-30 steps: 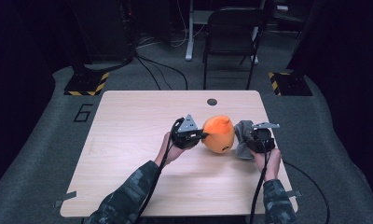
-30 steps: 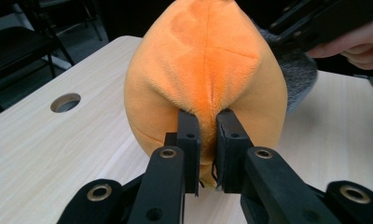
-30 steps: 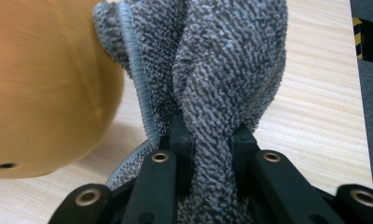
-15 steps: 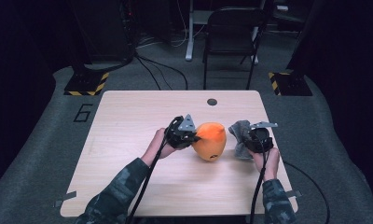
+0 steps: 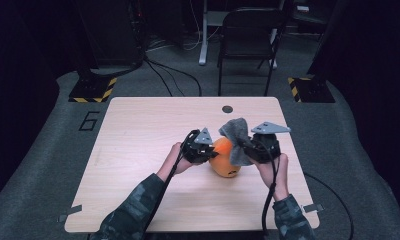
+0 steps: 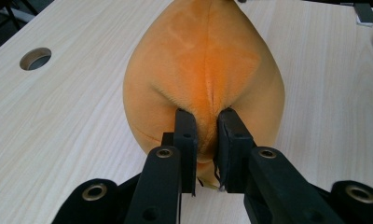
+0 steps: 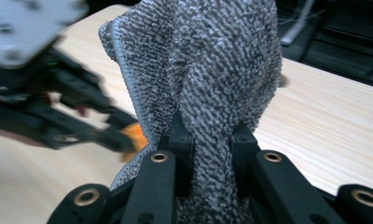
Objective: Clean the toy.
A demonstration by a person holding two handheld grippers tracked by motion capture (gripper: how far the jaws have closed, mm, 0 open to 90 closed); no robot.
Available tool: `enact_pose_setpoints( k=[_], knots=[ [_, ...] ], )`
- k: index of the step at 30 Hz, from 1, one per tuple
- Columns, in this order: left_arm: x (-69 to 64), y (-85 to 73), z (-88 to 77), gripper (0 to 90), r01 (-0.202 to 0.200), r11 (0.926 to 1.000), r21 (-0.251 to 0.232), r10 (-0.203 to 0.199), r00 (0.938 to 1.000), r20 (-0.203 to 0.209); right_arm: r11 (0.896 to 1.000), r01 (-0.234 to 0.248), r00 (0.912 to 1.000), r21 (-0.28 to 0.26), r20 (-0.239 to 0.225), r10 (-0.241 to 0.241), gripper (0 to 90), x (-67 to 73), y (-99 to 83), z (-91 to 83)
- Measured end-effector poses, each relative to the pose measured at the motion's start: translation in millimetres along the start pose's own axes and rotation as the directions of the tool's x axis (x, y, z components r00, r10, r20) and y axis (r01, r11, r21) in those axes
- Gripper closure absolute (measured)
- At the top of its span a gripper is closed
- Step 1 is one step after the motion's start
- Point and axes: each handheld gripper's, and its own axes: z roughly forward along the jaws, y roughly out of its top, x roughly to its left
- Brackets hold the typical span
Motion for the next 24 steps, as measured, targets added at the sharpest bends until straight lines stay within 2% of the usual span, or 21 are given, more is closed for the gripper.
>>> enact_pose_setpoints(
  k=[2, 4, 5, 7, 9, 12, 13, 14, 15, 16, 17, 18, 19, 20, 21, 22, 24],
  knots=[
    [-0.2, -0.6, -0.1, 79.7, -0.001, 1.0000, -0.004, 0.001, 1.0000, 0.002, 1.000, 0.021, 0.9997, 0.022, -0.012, -0.021, 76.5, 9.4, -0.8, 9.0],
    [-0.9, -2.1, -0.2, 79.8, -0.011, 0.9997, -0.020, 0.011, 0.9999, 0.005, 0.999, 0.032, 0.9993, 0.035, -0.021, -0.031, 76.5, 12.2, -2.5, 14.8],
    [-4.0, -3.3, 0.4, 80.2, -0.020, 0.9991, -0.038, 0.020, 0.9998, 0.010, 0.995, 0.060, 0.9982, 0.077, -0.007, -0.059, 76.5, 15.8, -8.0, 27.4],
    [-6.7, -4.9, 3.4, 80.5, -0.025, 0.9989, -0.038, 0.025, 0.9997, 0.002, 0.989, 0.084, 0.9958, 0.120, 0.028, -0.088, 76.9, 17.9, -15.0, 38.7],
    [-7.2, -6.0, 4.6, 80.9, -0.028, 0.9988, -0.041, 0.028, 0.9996, 0.006, 0.989, 0.081, 0.9954, 0.125, 0.041, -0.086, 77.1, 18.0, -17.2, 42.2],
    [-5.7, -8.0, 4.1, 81.2, -0.010, 0.9985, -0.054, 0.010, 0.9999, 0.010, 0.988, 0.076, 0.9936, 0.137, 0.073, -0.086, 77.9, 6.9, -20.6, 40.1],
    [-5.0, -8.2, 3.8, 81.3, -0.012, 0.9986, -0.052, 0.012, 0.9999, 0.012, 0.987, 0.070, 0.9913, 0.143, 0.101, -0.085, 78.0, 2.6, -21.7, 38.9],
    [-5.0, -8.2, 3.8, 81.3, -0.012, 0.9986, -0.052, 0.012, 0.9999, 0.012, 0.987, 0.070, 0.9913, 0.143, 0.101, -0.085, 78.0, 2.6, -21.7, 38.9],
    [-3.5, -9.7, 3.8, 81.3, 0.004, 0.9984, -0.057, -0.003, 0.9999, 0.016, 0.988, 0.038, 0.9898, 0.150, 0.130, -0.058, 78.1, -11.1, -26.2, 38.0],
    [-3.5, -9.7, 3.8, 81.3, 0.004, 0.9984, -0.057, -0.003, 0.9999, 0.016, 0.988, 0.038, 0.9898, 0.150, 0.130, -0.058, 78.1, -11.1, -26.2, 38.0],
    [-2.3, -10.7, 3.7, 81.3, 0.011, 0.9981, -0.061, -0.010, 0.9997, 0.021, 0.987, 0.026, 0.9863, 0.157, 0.157, -0.051, 78.1, -18.3, -29.5, 38.5],
    [-0.2, -12.5, 3.7, 81.1, 0.024, 0.9975, -0.067, -0.022, 0.9994, 0.027, 0.983, -0.008, 0.9805, 0.184, 0.194, -0.029, 78.0, -33.1, -38.4, 43.4],
    [-0.2, -12.9, 3.7, 81.1, 0.026, 0.9972, -0.070, -0.025, 0.9994, 0.026, 0.979, -0.041, 0.9806, 0.201, 0.196, 0.001, 77.9, -39.9, -43.4, 45.5],
    [-0.2, -12.9, 3.7, 81.0, 0.026, 0.9972, -0.070, -0.025, 0.9994, 0.026, 0.979, -0.041, 0.9806, 0.201, 0.196, 0.001, 77.9, -39.9, -43.4, 45.5],
    [-1.1, -12.7, 3.9, 81.0, 0.027, 0.9972, -0.070, -0.025, 0.9993, 0.027, 0.976, -0.070, 0.9822, 0.208, 0.185, 0.031, 77.6, -50.4, -49.4, 48.4],
    [-1.0, -12.3, 3.8, 80.9, 0.023, 0.9970, -0.073, -0.022, 0.9995, 0.025, 0.979, -0.081, 0.9843, 0.189, 0.170, 0.048, 77.5, -52.9, -48.6, 46.0],
    [-0.5, -12.0, 4.1, 80.8, 0.024, 0.9970, -0.074, -0.022, 0.9994, 0.026, 0.986, -0.075, 0.9860, 0.149, 0.159, 0.051, 77.3, -50.9, -40.1, 36.0]
  ],
)
